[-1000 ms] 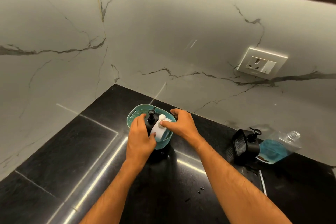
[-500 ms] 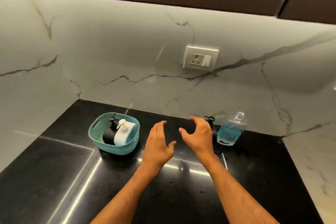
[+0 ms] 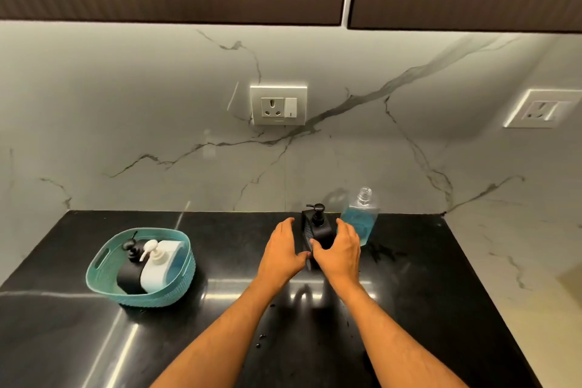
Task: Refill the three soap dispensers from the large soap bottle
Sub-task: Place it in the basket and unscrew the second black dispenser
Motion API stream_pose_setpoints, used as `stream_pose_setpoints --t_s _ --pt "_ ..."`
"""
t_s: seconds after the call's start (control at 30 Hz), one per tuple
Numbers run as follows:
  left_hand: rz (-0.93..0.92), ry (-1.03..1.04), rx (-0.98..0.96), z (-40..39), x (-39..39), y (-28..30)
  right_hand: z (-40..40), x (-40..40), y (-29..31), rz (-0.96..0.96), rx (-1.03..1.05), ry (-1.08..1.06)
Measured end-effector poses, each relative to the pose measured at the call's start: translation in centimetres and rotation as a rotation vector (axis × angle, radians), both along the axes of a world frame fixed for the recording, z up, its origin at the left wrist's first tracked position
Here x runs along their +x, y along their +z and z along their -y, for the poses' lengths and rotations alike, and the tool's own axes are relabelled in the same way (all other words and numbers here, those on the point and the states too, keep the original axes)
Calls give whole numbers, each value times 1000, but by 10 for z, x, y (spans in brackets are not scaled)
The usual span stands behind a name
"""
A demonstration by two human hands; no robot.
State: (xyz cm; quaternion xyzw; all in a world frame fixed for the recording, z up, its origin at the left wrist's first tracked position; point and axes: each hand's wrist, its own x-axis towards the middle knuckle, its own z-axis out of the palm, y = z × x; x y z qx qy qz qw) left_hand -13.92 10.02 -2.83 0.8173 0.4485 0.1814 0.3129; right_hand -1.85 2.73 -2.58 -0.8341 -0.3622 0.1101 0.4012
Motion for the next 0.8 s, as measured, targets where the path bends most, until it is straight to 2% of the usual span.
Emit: stream_pose_setpoints --t_s 0.4,0.63,0.8 --pt "168 -84 -37 -39 30 -16 -26 11 -11 -89 13 36" --pt "118 -70 -83 -49 25 -18 -22 15 -12 -104 81 85" --pt "137 -64 -73 -52 0 -7 -9 14 -5 -138 125 213"
